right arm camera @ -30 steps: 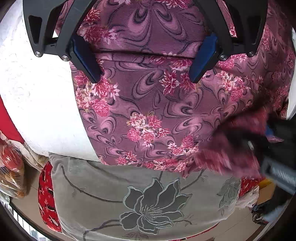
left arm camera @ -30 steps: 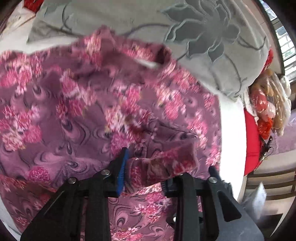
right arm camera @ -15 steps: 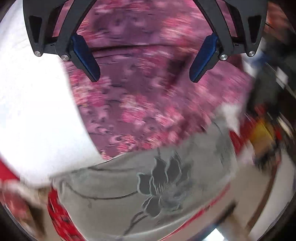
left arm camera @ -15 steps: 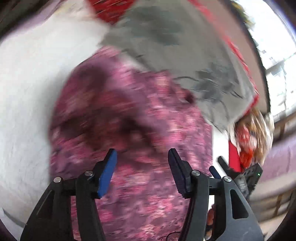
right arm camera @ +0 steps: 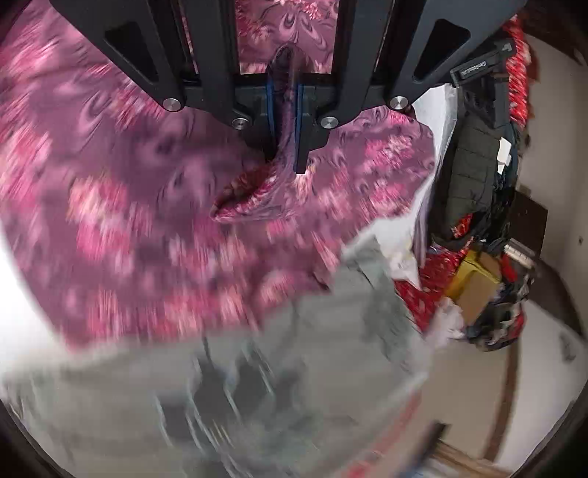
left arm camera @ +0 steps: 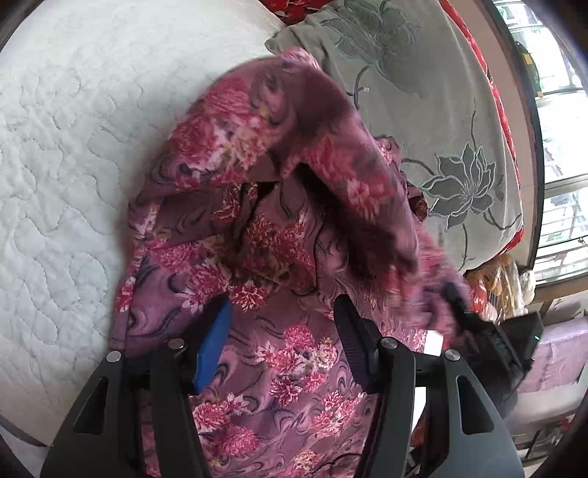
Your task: Fold small clothes
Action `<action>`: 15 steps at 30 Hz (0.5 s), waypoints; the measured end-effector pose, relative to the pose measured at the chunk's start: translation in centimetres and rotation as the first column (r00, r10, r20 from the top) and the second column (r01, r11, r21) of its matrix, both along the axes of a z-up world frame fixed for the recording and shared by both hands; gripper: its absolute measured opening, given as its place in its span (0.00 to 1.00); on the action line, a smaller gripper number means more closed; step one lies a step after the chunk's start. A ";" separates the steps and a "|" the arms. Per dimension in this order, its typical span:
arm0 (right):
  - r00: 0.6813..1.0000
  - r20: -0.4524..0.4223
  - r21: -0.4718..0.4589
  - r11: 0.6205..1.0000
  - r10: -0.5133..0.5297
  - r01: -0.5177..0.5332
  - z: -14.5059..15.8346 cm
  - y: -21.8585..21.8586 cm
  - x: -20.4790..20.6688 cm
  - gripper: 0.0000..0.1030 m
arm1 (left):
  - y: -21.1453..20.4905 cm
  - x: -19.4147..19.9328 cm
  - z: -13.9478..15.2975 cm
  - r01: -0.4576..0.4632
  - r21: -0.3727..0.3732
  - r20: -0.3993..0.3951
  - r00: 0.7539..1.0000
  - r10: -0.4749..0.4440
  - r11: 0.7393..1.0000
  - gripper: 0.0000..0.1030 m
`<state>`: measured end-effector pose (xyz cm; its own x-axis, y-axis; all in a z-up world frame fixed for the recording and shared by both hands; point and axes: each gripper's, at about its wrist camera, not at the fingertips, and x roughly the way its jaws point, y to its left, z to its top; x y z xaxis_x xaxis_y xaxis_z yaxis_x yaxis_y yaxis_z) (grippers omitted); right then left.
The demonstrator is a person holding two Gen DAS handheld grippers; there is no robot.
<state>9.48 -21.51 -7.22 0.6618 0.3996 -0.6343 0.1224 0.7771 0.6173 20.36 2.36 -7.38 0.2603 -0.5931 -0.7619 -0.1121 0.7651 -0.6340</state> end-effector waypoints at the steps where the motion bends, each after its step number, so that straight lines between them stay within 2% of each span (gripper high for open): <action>1: 0.999 0.032 -0.012 1.000 -0.004 0.004 0.8 -0.4 -0.2 0.07 | 0.2 0.0 -0.1 -0.002 -0.005 -0.002 1.000 0.002 1.000 0.54; 5: 0.989 0.121 -0.017 0.996 -0.082 0.084 3.6 -3.9 -1.6 0.07 | 1.6 -0.6 -0.2 -0.011 -0.018 -0.003 1.000 0.011 1.000 0.54; 7: 0.985 0.125 -0.029 0.992 -0.120 0.125 4.0 -5.5 -1.7 0.07 | 1.8 -0.7 -0.2 -0.010 -0.017 0.001 1.000 0.010 1.000 0.54; 11: 0.972 0.091 -0.029 0.975 -0.215 0.219 2.9 -9.0 -2.4 0.07 | 2.1 -0.9 0.0 -0.020 -0.031 -0.003 1.000 0.020 0.999 0.54; 15: 0.963 -0.004 -0.016 0.963 -0.270 0.270 -0.2 -11.4 -3.2 0.07 | 2.9 -1.0 0.4 -0.052 -0.102 -0.006 0.999 0.052 0.993 0.54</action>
